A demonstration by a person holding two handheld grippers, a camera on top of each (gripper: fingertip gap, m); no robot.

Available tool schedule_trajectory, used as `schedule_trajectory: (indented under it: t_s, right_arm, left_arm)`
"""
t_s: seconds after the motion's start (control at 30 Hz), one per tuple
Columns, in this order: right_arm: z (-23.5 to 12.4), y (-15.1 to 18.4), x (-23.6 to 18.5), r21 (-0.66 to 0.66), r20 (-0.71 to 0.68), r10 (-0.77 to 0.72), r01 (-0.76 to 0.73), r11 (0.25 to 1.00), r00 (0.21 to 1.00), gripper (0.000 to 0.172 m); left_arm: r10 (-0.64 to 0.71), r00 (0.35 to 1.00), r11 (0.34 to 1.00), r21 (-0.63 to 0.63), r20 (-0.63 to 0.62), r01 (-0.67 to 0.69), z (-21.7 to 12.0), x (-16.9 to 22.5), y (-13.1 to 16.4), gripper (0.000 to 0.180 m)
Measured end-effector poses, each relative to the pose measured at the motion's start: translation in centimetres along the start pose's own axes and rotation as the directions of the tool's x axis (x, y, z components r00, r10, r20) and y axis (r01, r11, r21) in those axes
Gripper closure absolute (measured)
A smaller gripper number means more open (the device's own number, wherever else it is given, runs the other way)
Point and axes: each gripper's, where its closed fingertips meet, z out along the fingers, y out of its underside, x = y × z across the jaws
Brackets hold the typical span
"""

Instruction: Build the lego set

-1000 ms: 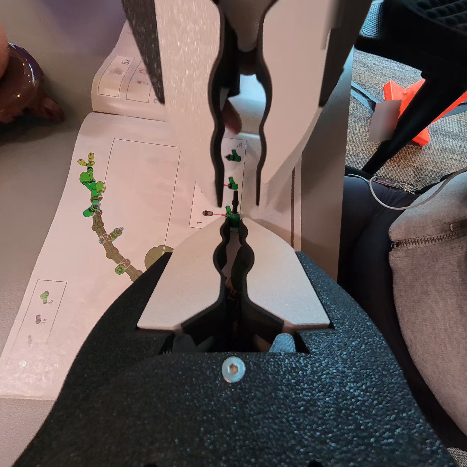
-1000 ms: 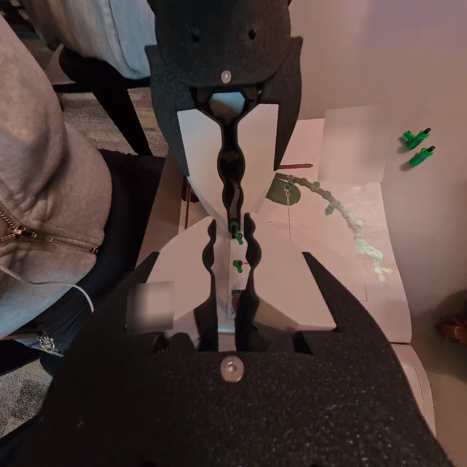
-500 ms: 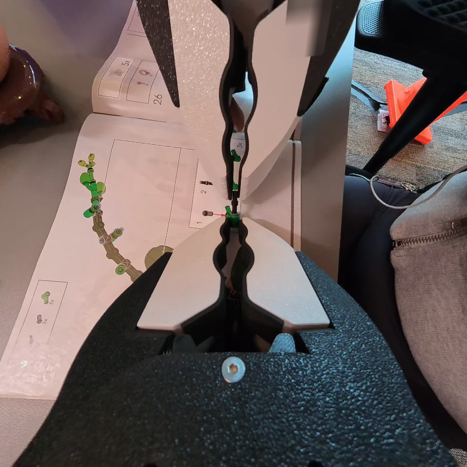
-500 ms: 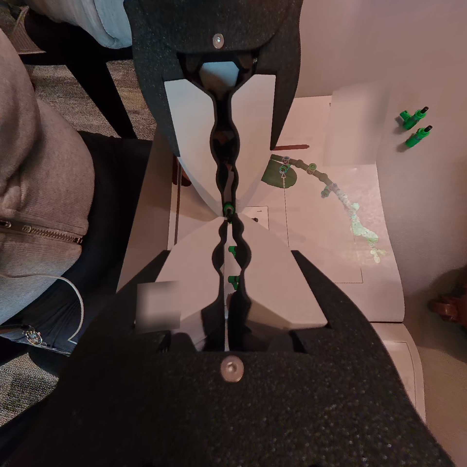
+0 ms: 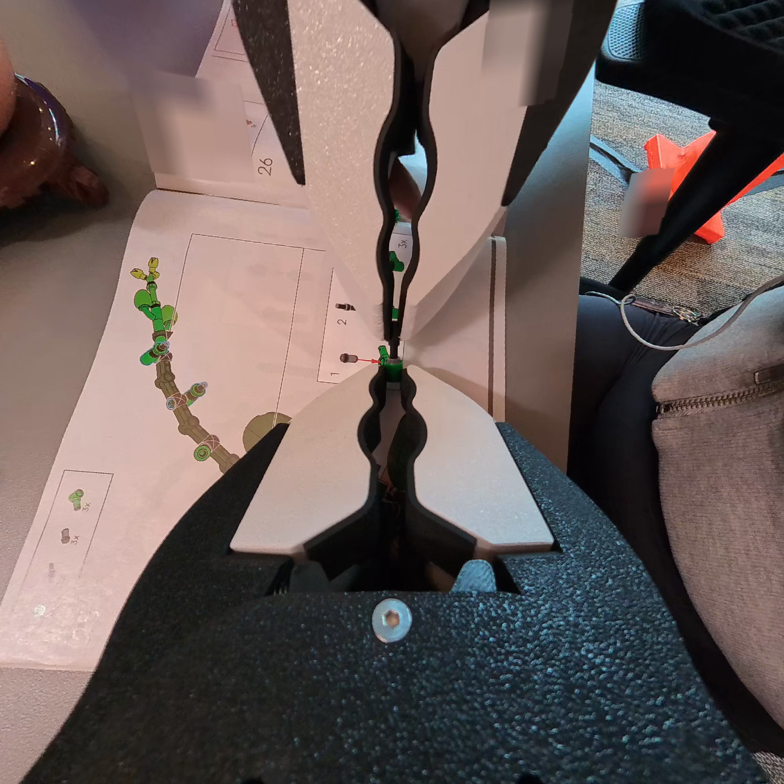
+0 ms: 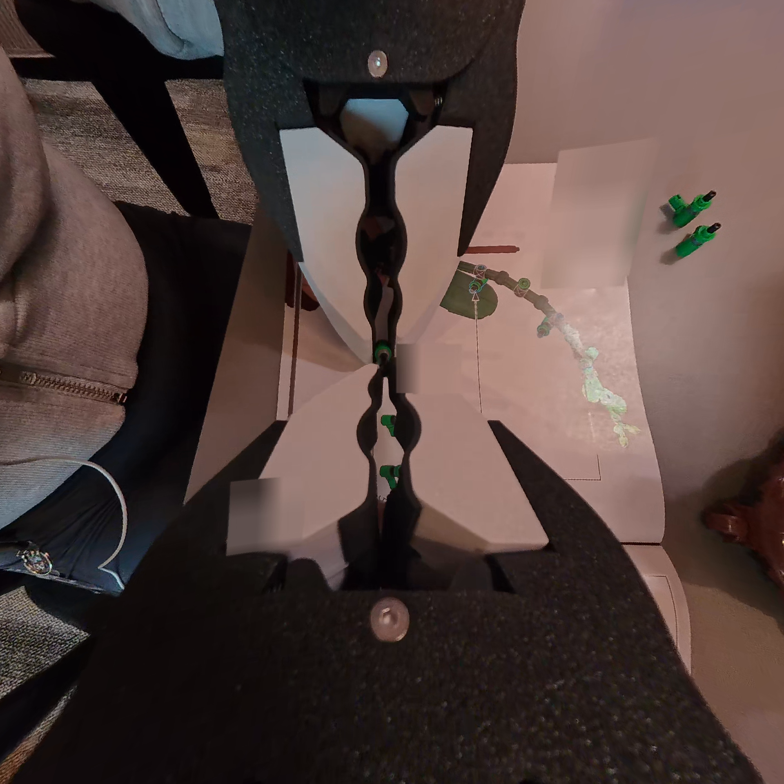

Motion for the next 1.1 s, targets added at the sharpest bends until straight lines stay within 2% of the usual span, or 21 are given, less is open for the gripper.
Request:
schedule_trajectory:
  t_s: [1.1]
  right_arm:
    - [0.50, -0.03, -0.03, -0.047, -0.033, 0.002, -0.003, 0.999, 0.999, 0.169]
  left_arm:
    - [-0.002, 1.000, 1.000, 0.000, -0.002, 0.002, -0.07, 0.05, 0.00, 0.174]
